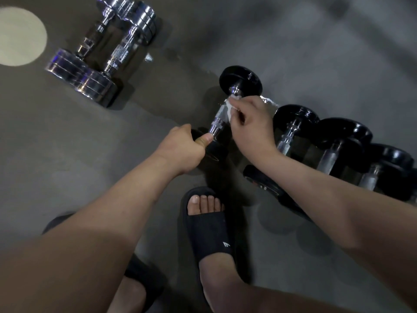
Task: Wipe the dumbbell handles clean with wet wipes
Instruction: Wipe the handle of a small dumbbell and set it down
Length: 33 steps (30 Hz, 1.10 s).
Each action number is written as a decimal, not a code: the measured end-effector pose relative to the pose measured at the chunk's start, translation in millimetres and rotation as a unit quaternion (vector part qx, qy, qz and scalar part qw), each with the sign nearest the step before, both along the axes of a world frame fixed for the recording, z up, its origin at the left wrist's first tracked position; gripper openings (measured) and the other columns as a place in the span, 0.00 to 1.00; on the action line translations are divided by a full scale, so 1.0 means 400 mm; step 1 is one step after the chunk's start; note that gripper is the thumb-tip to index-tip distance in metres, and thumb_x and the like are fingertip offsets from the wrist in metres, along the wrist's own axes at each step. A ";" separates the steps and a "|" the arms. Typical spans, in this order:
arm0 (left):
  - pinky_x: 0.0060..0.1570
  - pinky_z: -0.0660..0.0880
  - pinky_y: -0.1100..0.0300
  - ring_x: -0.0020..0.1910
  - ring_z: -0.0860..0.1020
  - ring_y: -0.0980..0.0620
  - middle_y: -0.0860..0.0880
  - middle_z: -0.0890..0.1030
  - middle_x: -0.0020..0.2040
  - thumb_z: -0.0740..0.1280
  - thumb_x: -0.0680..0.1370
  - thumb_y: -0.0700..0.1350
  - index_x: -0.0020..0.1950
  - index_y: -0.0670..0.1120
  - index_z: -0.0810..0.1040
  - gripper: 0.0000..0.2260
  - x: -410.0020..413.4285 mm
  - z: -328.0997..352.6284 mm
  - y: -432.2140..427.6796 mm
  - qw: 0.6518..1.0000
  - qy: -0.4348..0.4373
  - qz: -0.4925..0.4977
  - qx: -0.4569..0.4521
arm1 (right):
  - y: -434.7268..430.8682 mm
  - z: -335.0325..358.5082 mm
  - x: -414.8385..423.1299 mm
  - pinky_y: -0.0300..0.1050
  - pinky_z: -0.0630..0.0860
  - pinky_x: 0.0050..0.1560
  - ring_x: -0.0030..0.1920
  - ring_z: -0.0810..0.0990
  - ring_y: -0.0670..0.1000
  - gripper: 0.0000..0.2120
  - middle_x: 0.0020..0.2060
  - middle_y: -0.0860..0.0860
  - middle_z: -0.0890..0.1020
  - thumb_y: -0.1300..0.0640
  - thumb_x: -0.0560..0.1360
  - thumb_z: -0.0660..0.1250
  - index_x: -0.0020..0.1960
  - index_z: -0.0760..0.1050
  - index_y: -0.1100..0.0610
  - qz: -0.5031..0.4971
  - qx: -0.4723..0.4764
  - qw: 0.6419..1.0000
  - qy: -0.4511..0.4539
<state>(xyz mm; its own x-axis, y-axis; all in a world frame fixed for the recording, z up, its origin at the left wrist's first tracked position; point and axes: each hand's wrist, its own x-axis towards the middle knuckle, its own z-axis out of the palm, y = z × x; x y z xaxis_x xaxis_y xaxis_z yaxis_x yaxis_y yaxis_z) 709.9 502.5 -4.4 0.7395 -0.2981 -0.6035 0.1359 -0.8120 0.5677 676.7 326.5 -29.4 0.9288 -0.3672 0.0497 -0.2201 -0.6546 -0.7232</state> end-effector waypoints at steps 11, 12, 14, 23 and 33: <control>0.48 0.66 0.58 0.55 0.76 0.41 0.40 0.78 0.59 0.62 0.81 0.59 0.59 0.42 0.75 0.20 -0.001 0.008 -0.004 1.000 0.002 0.005 0.007 | 0.029 0.003 0.072 0.54 0.81 0.59 0.50 0.86 0.51 0.07 0.45 0.51 0.87 0.63 0.76 0.71 0.45 0.83 0.52 -0.308 0.386 0.867 0.065; 0.47 0.66 0.58 0.53 0.76 0.42 0.40 0.78 0.58 0.62 0.81 0.59 0.58 0.42 0.75 0.20 0.000 0.009 -0.003 1.000 0.002 0.007 0.008 | 0.040 0.005 0.061 0.55 0.81 0.58 0.49 0.86 0.51 0.07 0.45 0.50 0.86 0.62 0.76 0.70 0.45 0.82 0.51 -0.296 0.365 0.879 0.080; 0.46 0.65 0.58 0.49 0.74 0.44 0.41 0.78 0.56 0.63 0.81 0.58 0.56 0.42 0.75 0.19 0.000 0.007 -0.003 1.000 0.002 0.010 0.008 | 0.066 0.003 0.020 0.57 0.82 0.56 0.47 0.85 0.52 0.07 0.44 0.51 0.86 0.62 0.75 0.70 0.44 0.81 0.50 -0.266 0.339 0.895 0.112; 0.49 0.67 0.58 0.56 0.77 0.42 0.42 0.79 0.58 0.63 0.81 0.59 0.59 0.44 0.76 0.19 -0.011 0.009 -0.002 1.000 -0.002 0.010 -0.007 | 0.004 0.007 0.072 0.56 0.82 0.54 0.45 0.86 0.51 0.08 0.40 0.48 0.86 0.60 0.74 0.72 0.39 0.80 0.49 -0.277 0.284 0.912 0.104; 0.45 0.65 0.58 0.51 0.76 0.43 0.41 0.79 0.54 0.63 0.81 0.58 0.54 0.43 0.75 0.18 -0.012 0.011 -0.004 1.000 -0.007 0.017 -0.003 | 0.016 -0.009 0.077 0.57 0.83 0.51 0.45 0.85 0.56 0.07 0.41 0.54 0.86 0.63 0.67 0.67 0.42 0.80 0.55 -0.287 0.348 0.876 0.169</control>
